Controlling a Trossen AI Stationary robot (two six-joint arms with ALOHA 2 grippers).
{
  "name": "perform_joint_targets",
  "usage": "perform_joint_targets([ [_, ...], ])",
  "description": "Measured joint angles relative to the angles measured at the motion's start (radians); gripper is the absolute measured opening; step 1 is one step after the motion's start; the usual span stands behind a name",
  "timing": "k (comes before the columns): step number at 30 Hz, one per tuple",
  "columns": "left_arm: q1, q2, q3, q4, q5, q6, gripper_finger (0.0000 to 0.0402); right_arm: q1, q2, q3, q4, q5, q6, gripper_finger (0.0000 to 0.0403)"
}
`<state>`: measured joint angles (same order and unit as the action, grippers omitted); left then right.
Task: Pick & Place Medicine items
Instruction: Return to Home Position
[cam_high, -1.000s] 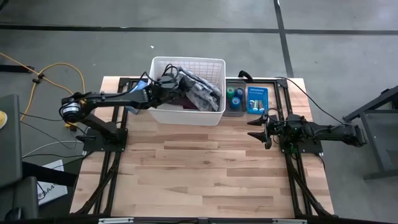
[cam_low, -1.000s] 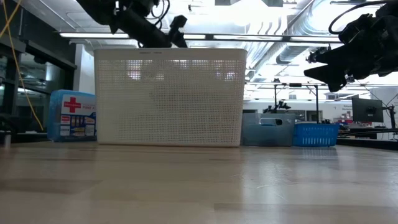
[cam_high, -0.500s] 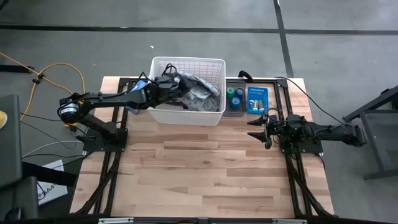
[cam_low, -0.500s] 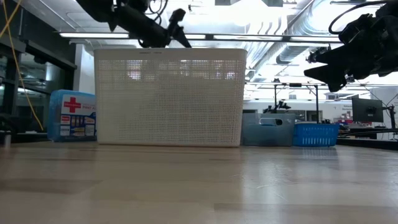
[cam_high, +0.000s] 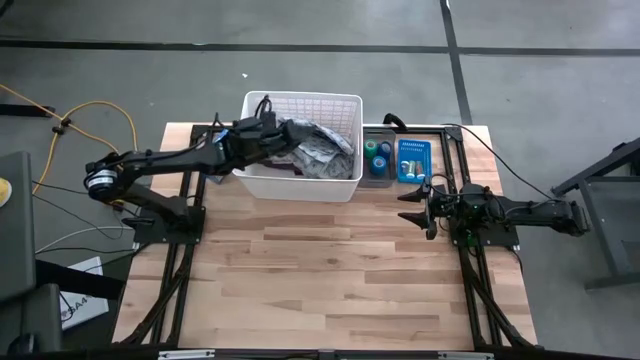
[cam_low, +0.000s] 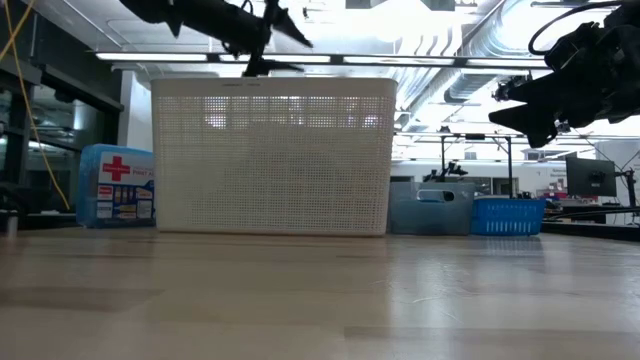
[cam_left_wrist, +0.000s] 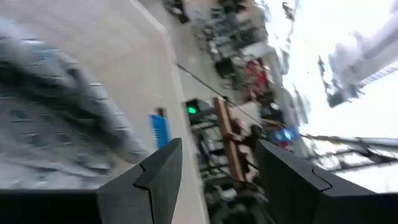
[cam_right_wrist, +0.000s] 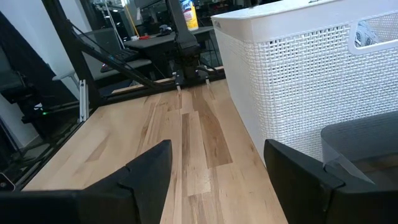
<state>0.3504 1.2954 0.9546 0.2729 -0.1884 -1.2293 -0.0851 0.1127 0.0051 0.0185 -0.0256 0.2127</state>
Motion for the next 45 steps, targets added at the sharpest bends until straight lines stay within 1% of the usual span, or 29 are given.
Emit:
perform_joint_targets([
  [2, 0.0, -0.013, 0.0, 0.031, 0.034, 0.02, 0.0196, 0.0, 0.0, 0.0, 0.0, 0.0, 0.0, 0.0243],
  [5, 0.0, -0.034, 0.0, 0.068, 0.121, 0.062, 0.0196, 0.0, 0.0, 0.0, 0.0, 0.0, 0.0, 0.0243],
  [7, 0.0, -0.047, 0.0, 0.076, 0.21, 0.087, 0.0196, 0.0, 0.0, 0.0, 0.0, 0.0, 0.0, 0.0243],
  [9, -0.006, -0.058, 0.0, 0.081, 0.325, 0.106, 0.0195, 0.0, 0.0, 0.0, 0.0, 0.0, 0.0, 0.0243],
  [11, -0.021, -0.066, 0.0, 0.085, 0.431, 0.117, 0.0195, 0.0, 0.0, 0.0, 0.0, -0.001, 0.0, 0.0243],
  [13, -0.047, -0.068, 0.0, 0.091, 0.516, 0.127, 0.0195, 0.0, 0.0, 0.0, 0.0, 0.0, 0.0, 0.0243],
  [16, -0.099, -0.068, 0.0, 0.113, 0.593, 0.152, 0.0195, 0.0, 0.0, 0.0, 0.0, 0.0, 0.0, 0.0243],
  [18, -0.137, -0.068, 0.0, 0.126, 0.62, 0.179, 0.0195, 0.0, 0.0, 0.0, 0.0, 0.0, 0.0, 0.0243],
  [21, -0.188, -0.068, 0.0, 0.125, 0.625, 0.244, 0.0195, 0.0, 0.0, 0.0, 0.0, 0.0, 0.0, 0.0243],
  [27, -0.246, -0.068, 0.0, 0.124, 0.622, 0.353, 0.0195, 0.0, 0.0, 0.0, 0.0, 0.0, 0.0, 0.0243],
  [29, -0.271, -0.068, 0.0, 0.125, 0.63, 0.412, 0.0195, 0.0, 0.0, 0.0, 0.0, 0.0, 0.0, 0.0243],
  [32, -0.309, -0.068, 0.0, 0.11, 0.673, 0.522, 0.0195, 0.0, 0.0, 0.0, 0.0, 0.0, 0.0, 0.0243],
  [35, -0.351, -0.068, 0.0, 0.049, 0.668, 0.625, 0.0195, 0.0, 0.0, 0.0, 0.0, 0.0, 0.0, 0.0243],
  [38, -0.396, -0.068, 0.0, -0.039, 0.576, 0.725, 0.0195, 0.0, 0.0, 0.0, 0.0, 0.0, 0.0, 0.0243],
  [41, -0.437, -0.068, 0.0, -0.123, 0.415, 0.786, 0.0195, 0.0, 0.0, 0.0, 0.0, 0.0, 0.0, 0.0243],
  [43, -0.467, -0.068, 0.0, -0.152, 0.299, 0.81, 0.0195, 0.0, 0.0, 0.0, 0.0, 0.0, 0.0, 0.0243],
  [45, -0.5, -0.068, 0.0, -0.166, 0.206, 0.831, 0.0195, 0.0, 0.0, 0.0, 0.0, 0.0, 0.0, 0.0243],
])
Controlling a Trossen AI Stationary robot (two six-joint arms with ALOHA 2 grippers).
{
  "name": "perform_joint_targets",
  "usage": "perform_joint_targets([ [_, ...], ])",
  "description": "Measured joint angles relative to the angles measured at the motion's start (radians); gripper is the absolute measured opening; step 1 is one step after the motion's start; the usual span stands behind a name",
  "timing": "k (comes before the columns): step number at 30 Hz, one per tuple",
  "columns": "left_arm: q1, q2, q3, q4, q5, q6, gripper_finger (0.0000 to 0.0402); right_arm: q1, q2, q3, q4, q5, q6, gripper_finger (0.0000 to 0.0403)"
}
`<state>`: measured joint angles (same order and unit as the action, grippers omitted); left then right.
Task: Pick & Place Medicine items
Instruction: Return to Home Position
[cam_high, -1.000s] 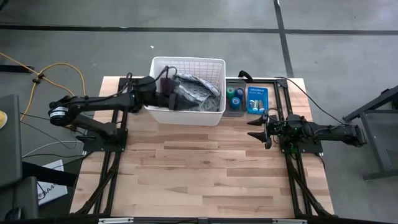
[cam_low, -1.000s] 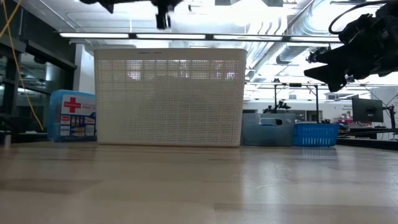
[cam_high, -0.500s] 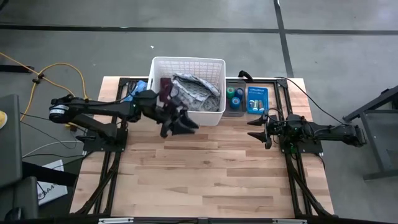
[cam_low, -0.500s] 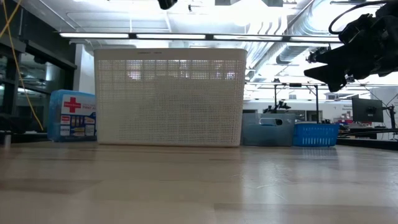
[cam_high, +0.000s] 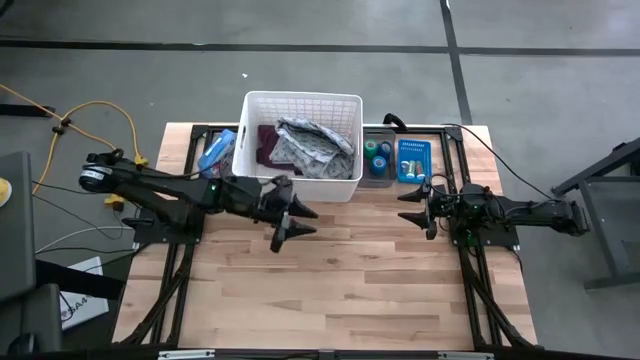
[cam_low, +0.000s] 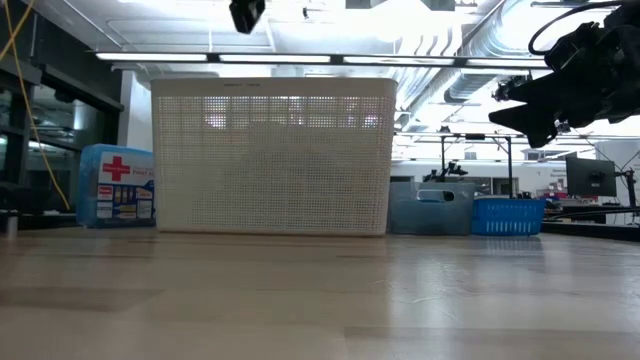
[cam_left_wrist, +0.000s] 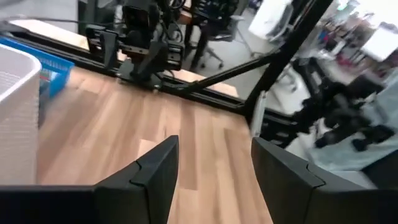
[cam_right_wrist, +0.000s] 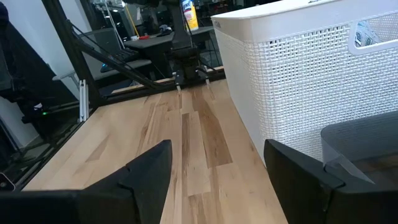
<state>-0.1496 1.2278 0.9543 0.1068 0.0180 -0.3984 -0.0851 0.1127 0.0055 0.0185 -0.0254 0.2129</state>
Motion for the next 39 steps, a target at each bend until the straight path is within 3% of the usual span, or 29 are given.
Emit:
perform_joint_targets([
  [6, -0.125, 0.023, -0.002, -0.013, -0.103, 0.082, 0.0195, 0.0, 0.0, 0.0, 0.0, 0.0, 0.0, 0.0243],
  [16, -0.185, 0.028, -0.013, -0.009, -0.072, 0.034, 0.0195, 0.0, 0.001, 0.0, 0.004, -0.001, 0.0, 0.0243],
  [21, -0.165, 0.005, -0.159, 0.175, -0.019, 0.037, 0.0195, 0.0, 0.001, 0.0, 0.005, -0.001, 0.0, 0.0243],
  [25, -0.114, -0.059, -0.301, 0.301, 0.021, 0.036, 0.0195, 0.0, 0.001, 0.0, 0.005, -0.001, 0.0, 0.0243],
  [39, -0.065, -0.394, -0.516, 0.238, 0.043, 0.141, 0.0195, 0.0, 0.001, 0.0, 0.006, -0.001, 0.0, 0.0243],
])
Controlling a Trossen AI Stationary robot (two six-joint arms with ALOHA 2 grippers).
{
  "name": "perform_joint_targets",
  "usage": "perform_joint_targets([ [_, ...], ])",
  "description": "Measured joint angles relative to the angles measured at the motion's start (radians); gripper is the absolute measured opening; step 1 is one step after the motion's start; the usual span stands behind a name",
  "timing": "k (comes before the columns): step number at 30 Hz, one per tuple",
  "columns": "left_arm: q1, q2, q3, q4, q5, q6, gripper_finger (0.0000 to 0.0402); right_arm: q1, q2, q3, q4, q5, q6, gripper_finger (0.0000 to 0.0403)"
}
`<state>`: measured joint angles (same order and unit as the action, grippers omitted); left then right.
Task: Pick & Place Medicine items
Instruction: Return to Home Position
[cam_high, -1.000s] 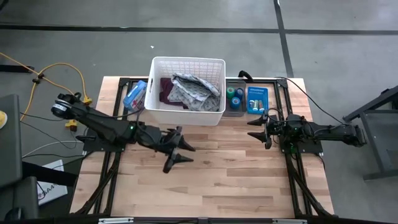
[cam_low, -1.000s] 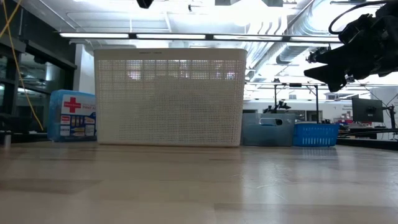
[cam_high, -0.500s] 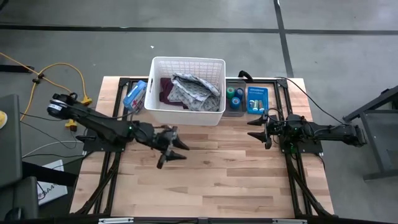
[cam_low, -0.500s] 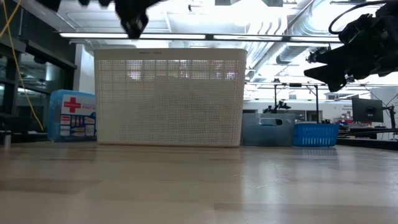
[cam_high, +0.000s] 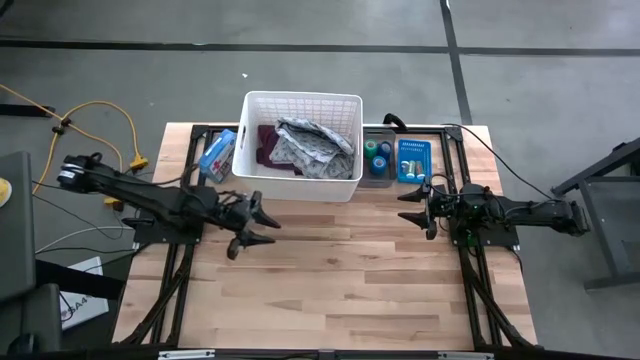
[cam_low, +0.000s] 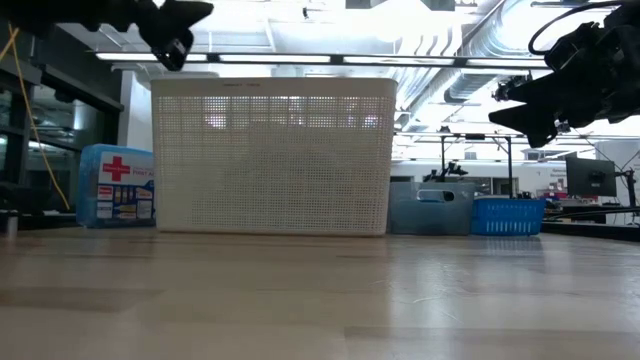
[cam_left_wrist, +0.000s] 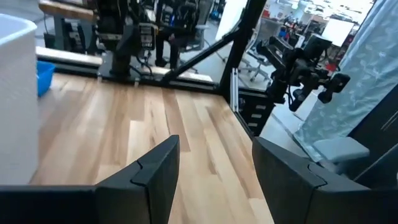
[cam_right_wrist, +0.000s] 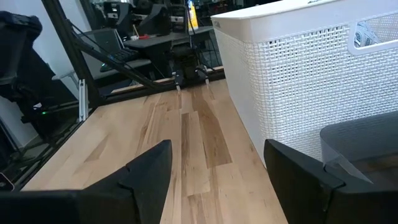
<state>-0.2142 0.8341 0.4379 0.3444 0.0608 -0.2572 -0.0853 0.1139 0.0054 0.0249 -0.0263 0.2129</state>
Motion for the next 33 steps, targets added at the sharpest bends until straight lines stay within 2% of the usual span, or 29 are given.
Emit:
perform_joint_targets([
  [8, 0.0, -0.153, -0.05, -0.057, -0.006, 0.055, 0.0195, 0.0, 0.0, 0.0, 0.0, 0.0, 0.0, 0.0243],
  [33, 0.0, -0.604, -0.272, -0.022, -0.023, 0.067, 0.0195, 0.0, 0.0, 0.0, 0.0, 0.001, 0.0, 0.0243],
])
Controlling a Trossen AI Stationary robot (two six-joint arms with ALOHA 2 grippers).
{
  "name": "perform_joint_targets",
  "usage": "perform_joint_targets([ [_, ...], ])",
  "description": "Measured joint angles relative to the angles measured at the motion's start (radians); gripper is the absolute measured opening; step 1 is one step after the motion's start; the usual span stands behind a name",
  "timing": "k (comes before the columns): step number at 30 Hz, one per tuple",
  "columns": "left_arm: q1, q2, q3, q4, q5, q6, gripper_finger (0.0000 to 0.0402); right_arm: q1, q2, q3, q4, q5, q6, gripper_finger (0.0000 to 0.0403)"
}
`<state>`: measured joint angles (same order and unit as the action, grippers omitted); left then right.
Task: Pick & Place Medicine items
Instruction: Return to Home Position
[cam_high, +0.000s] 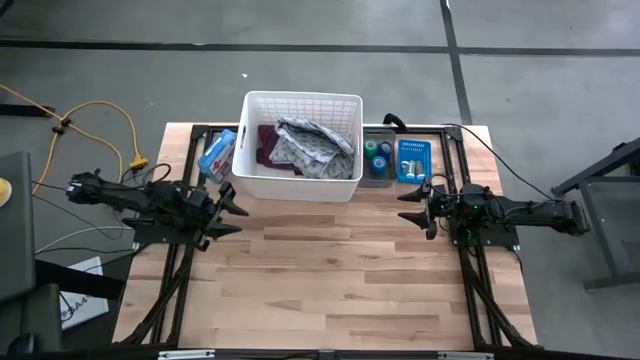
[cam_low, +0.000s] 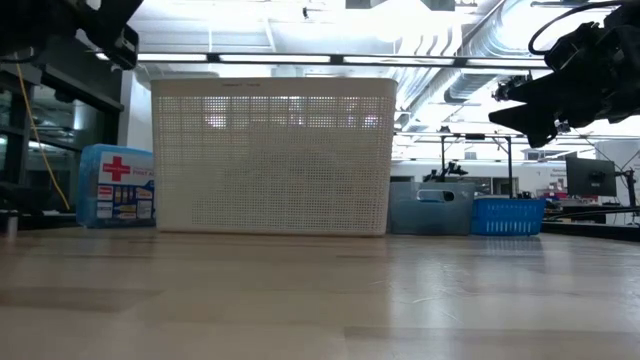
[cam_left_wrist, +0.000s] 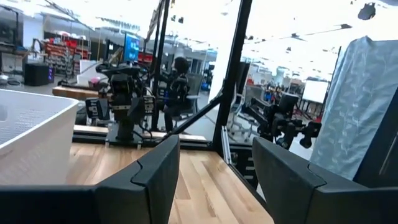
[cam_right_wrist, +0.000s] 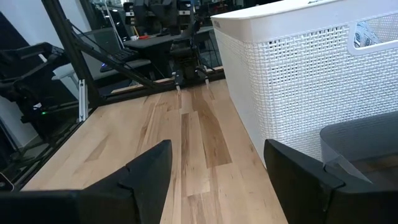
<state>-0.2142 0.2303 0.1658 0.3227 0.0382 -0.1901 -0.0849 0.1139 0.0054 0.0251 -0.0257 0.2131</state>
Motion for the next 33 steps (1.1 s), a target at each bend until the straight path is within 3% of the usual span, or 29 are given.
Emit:
perform_joint_targets([
  [16, 0.0, -0.223, -0.11, -0.001, -0.04, -0.004, 0.0195, 0.0, 0.0, 0.0, 0.0, 0.0, 0.0, 0.0243],
  [33, 0.0, -0.227, -0.137, 0.007, -0.042, -0.009, 0.0195, 0.0, 0.0, 0.0, 0.0, 0.0, 0.0, 0.0243],
])
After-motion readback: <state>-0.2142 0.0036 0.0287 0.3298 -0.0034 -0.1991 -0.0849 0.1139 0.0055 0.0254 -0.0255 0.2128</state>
